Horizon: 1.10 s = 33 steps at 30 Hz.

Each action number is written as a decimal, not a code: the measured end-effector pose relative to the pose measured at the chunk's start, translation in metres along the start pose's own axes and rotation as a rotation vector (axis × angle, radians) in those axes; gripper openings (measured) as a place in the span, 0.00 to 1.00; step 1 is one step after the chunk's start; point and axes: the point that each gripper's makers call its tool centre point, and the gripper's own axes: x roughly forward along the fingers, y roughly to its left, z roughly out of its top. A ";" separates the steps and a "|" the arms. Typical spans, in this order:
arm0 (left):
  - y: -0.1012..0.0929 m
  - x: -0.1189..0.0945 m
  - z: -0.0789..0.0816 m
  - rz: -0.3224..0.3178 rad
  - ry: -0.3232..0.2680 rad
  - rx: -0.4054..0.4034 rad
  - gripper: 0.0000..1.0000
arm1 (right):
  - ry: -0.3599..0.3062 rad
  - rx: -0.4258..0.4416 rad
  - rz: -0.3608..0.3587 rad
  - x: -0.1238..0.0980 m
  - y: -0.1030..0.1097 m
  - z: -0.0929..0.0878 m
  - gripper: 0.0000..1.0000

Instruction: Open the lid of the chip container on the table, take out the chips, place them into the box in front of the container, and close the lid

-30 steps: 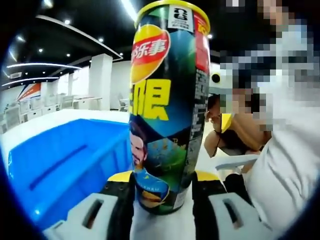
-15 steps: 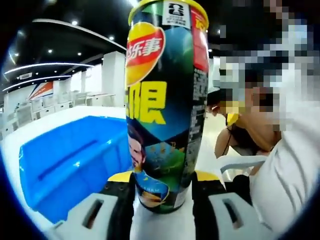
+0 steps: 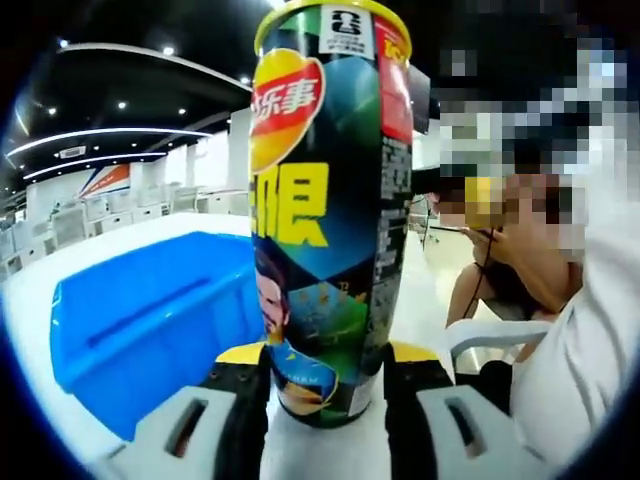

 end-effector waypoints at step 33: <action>0.002 0.004 0.002 0.096 -0.062 -0.025 0.46 | -0.234 -0.079 -0.208 0.073 0.031 0.084 0.65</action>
